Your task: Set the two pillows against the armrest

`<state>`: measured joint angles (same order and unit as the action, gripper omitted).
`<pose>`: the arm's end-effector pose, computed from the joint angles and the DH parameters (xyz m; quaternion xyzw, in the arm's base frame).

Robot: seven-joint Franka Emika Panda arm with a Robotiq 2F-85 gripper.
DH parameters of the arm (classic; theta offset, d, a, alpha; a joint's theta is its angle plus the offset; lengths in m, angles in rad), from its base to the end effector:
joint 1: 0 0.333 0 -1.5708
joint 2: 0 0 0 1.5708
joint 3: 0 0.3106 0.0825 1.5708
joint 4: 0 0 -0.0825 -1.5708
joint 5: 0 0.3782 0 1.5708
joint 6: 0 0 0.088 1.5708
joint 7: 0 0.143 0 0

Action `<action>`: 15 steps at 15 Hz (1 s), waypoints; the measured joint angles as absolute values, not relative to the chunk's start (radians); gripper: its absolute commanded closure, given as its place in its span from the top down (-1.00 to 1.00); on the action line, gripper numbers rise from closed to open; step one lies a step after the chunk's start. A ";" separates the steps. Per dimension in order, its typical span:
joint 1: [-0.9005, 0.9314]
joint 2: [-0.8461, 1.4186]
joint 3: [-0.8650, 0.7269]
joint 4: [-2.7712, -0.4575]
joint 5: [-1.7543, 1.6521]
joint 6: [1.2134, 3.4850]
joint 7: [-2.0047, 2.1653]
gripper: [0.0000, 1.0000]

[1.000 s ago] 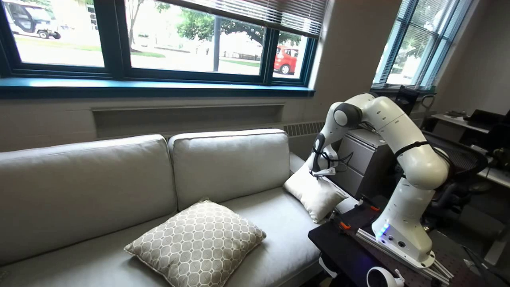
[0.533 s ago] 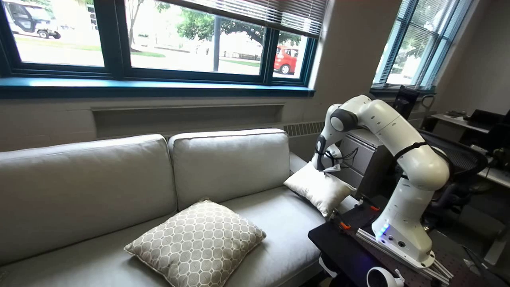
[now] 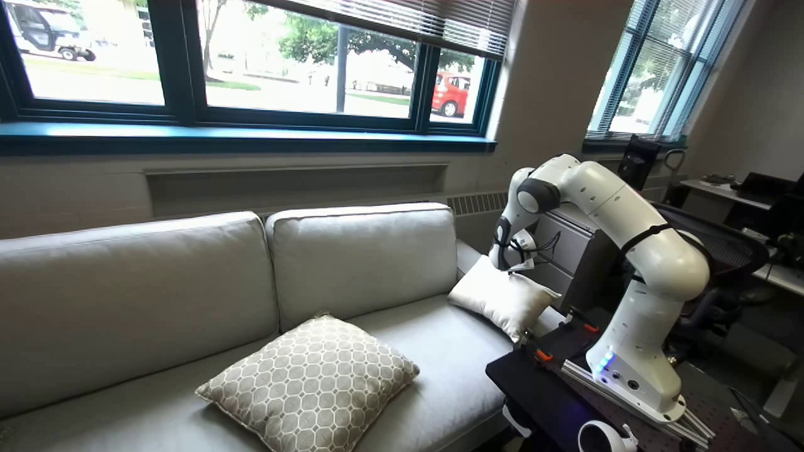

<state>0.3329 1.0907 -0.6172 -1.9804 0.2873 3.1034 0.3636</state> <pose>0.5521 -0.2138 0.0063 0.9206 -0.2849 0.1407 0.2270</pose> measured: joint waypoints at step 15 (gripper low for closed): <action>0.390 1.091 -0.644 -1.967 0.282 3.083 0.365 1.00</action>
